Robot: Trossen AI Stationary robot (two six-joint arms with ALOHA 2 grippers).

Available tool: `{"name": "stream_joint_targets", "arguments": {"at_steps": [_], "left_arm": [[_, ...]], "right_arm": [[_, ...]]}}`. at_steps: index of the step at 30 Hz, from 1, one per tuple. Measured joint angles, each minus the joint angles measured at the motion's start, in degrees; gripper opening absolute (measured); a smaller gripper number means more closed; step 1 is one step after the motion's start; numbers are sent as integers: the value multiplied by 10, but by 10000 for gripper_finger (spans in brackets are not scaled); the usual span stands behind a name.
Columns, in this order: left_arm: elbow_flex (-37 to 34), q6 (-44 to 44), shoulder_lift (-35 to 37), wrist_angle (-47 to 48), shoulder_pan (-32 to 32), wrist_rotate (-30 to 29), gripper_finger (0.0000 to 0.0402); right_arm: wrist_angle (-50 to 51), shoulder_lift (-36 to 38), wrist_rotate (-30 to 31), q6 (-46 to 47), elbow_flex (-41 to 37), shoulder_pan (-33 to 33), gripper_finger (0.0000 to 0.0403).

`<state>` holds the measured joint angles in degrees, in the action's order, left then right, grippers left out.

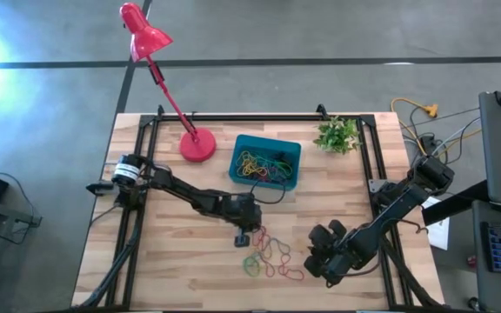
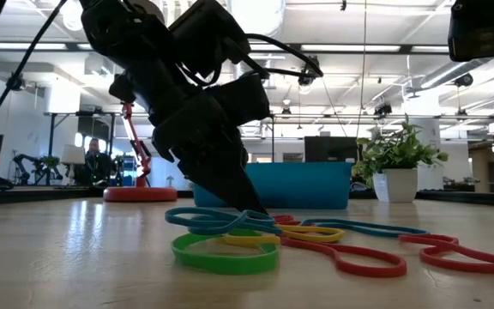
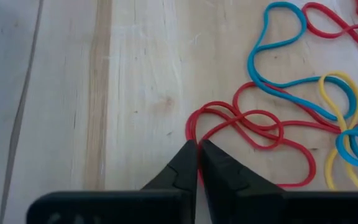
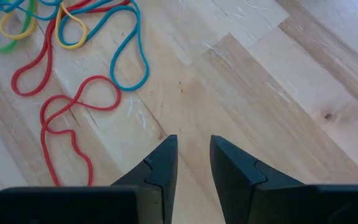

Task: Pick and place rubber bands into bin
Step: Put the red rubber band into the blue bin

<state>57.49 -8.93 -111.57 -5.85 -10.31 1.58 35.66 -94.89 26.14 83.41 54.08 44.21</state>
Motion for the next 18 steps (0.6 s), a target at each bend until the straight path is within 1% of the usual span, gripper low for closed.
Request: {"name": "stream_joint_targets", "arguments": {"at_steps": [6,18], "left_arm": [[2,4,40,25,0,-5,0],[26,39,146,9,2,-41,0]], "right_arm": [[0,0,0,0,0,0,84],[1,0,0,0,-2,0,84]]}}
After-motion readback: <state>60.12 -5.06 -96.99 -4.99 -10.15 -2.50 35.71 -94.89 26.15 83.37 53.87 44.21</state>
